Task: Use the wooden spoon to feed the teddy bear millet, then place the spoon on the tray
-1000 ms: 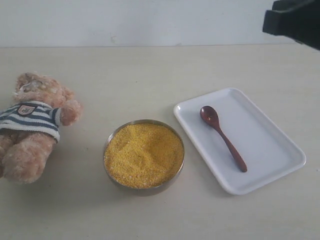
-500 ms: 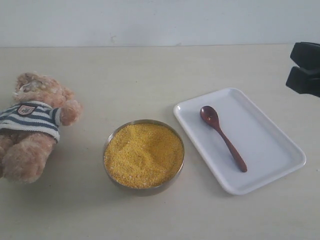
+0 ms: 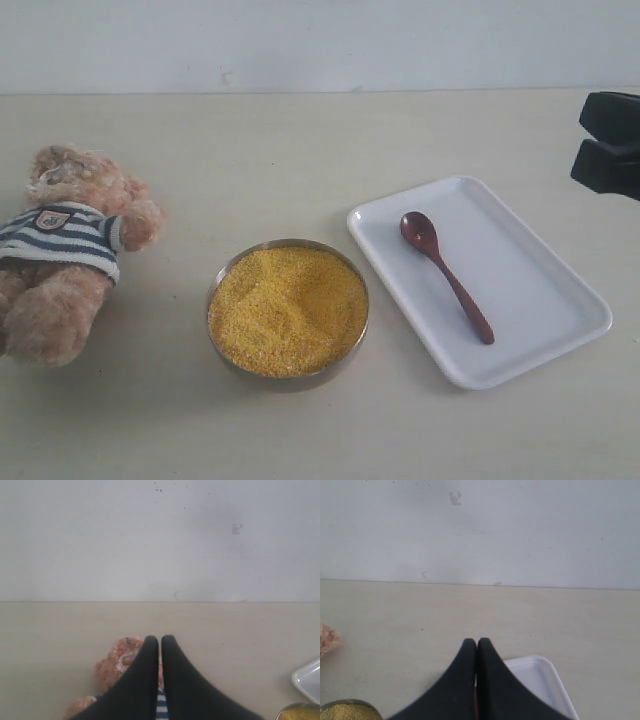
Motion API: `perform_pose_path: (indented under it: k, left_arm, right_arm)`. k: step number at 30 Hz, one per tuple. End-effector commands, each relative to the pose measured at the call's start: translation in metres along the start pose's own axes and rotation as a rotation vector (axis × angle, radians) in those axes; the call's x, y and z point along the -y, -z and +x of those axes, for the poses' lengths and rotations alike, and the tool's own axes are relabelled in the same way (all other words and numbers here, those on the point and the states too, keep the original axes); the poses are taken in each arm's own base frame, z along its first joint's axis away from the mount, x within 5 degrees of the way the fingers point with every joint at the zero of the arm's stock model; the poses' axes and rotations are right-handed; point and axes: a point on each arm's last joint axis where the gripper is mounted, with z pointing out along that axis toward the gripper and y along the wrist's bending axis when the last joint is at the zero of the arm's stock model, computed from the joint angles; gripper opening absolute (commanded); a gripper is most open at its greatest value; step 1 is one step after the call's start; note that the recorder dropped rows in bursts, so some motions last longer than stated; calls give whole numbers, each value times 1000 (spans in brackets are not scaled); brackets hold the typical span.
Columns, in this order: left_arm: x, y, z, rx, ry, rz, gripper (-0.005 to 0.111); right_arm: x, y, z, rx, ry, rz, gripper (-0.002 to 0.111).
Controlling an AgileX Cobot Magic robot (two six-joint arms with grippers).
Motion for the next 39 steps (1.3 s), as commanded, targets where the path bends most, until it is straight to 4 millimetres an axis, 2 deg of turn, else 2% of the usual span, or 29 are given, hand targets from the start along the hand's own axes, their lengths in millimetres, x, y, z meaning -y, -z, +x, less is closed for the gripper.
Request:
perform_pose_path:
  k: [1, 8, 12, 15, 21, 24, 26, 32, 39]
  left_arm:
    - [0, 0, 1, 9, 11, 4, 4]
    - [0, 0, 1, 8, -3, -1, 4]
    - [-8, 1, 0, 43, -200, -87, 4]
    - [-14, 3, 18, 82, -284, -153, 4]
    - [-25, 0, 84, 180, -150, -222, 4]
    - [-30, -6, 102, 175, -89, -247, 4]
    - [-30, -6, 103, 168, -80, -248, 4]
    - [-32, -7, 123, -58, -123, -251, 4]
    - [-32, -7, 123, -62, -124, -251, 4]
  right_arm:
    - [1, 1, 1, 1, -7, 4, 0]
    - [1, 1, 1, 1, -7, 4, 0]
    - [1, 1, 1, 1, -7, 4, 0]
    - [1, 1, 1, -1, -7, 4, 0]
    - [1, 1, 1, -1, -7, 4, 0]
    - [1, 1, 2, -8, -7, 4, 0]
    - [1, 1, 1, -1, -7, 4, 0]
    - [1, 1, 1, -1, -7, 4, 0]
    - [1, 1, 1, -1, -7, 4, 0]
